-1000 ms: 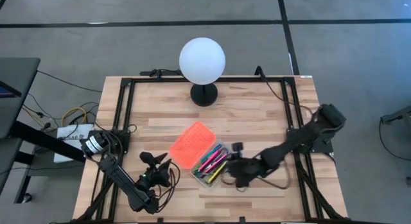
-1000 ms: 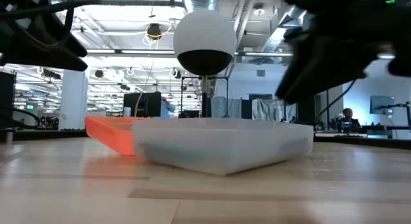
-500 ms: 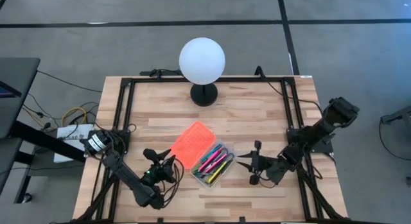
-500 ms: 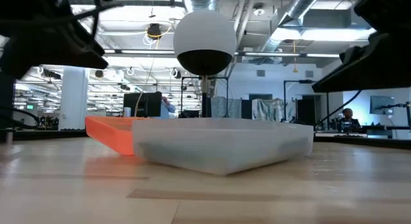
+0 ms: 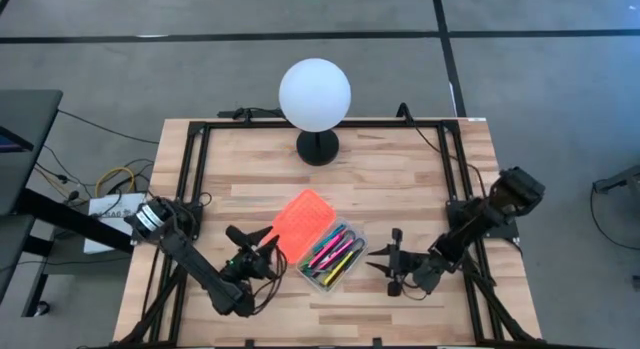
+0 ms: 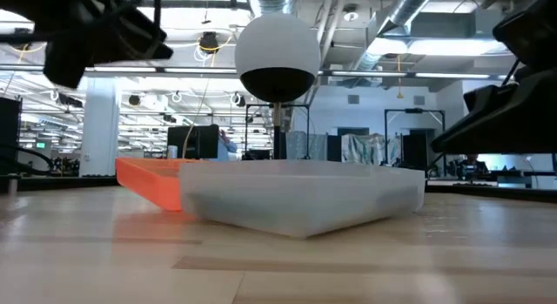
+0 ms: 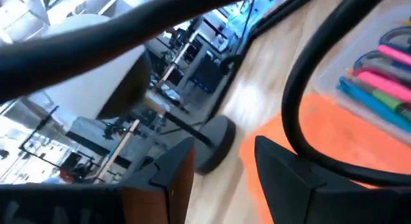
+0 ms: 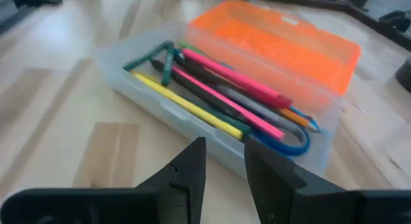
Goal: Pick & place school supplies into a supply box
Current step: Close the orange supply box
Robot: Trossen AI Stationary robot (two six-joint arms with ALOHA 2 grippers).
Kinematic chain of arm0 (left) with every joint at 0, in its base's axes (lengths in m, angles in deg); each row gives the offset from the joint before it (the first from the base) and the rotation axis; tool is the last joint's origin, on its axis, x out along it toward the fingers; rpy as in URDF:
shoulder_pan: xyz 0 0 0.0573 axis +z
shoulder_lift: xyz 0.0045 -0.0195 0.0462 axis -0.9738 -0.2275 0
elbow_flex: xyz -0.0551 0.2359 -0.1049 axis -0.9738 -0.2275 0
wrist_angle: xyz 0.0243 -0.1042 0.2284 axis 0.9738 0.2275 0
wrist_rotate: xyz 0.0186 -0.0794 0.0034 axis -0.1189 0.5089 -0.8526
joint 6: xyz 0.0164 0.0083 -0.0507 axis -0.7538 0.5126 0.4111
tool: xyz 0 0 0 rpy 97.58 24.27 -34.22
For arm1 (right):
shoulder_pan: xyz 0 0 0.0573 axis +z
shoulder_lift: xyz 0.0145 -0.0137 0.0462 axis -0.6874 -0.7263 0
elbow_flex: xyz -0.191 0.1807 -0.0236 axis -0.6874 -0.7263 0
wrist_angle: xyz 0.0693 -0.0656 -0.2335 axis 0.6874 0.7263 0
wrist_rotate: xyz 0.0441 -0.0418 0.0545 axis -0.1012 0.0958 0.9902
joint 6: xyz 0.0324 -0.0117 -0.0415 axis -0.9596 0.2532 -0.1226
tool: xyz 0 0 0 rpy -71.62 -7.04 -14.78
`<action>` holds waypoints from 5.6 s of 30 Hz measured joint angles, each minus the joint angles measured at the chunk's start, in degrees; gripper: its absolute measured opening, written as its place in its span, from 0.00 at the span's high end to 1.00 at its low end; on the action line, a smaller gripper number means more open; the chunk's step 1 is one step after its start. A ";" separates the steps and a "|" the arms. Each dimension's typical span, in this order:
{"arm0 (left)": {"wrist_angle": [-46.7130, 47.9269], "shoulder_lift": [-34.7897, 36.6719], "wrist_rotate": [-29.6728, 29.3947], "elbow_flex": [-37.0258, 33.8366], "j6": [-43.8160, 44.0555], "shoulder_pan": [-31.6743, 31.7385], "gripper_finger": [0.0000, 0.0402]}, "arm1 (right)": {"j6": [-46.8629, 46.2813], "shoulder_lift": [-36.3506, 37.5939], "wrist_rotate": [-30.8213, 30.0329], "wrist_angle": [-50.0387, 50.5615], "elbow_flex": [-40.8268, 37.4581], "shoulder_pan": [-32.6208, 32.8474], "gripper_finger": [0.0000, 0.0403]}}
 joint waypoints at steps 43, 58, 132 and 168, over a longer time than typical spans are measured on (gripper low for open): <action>-45.06 11.14 2.37 -9.20 -40.50 0.23 0.61 | 11.82 -9.56 3.23 -23.25 0.52 -1.51 0.75; -85.50 12.44 36.97 -8.78 -99.29 13.20 0.61 | 11.85 -9.56 3.45 -23.16 0.52 -0.66 0.75; -86.70 41.74 90.17 -43.70 -97.42 53.31 0.61 | -1.79 -9.69 19.44 -11.11 0.79 -9.01 0.75; -77.36 41.69 82.73 -43.68 -95.52 49.88 0.61 | -4.79 -9.69 18.90 -8.10 0.76 -14.56 0.75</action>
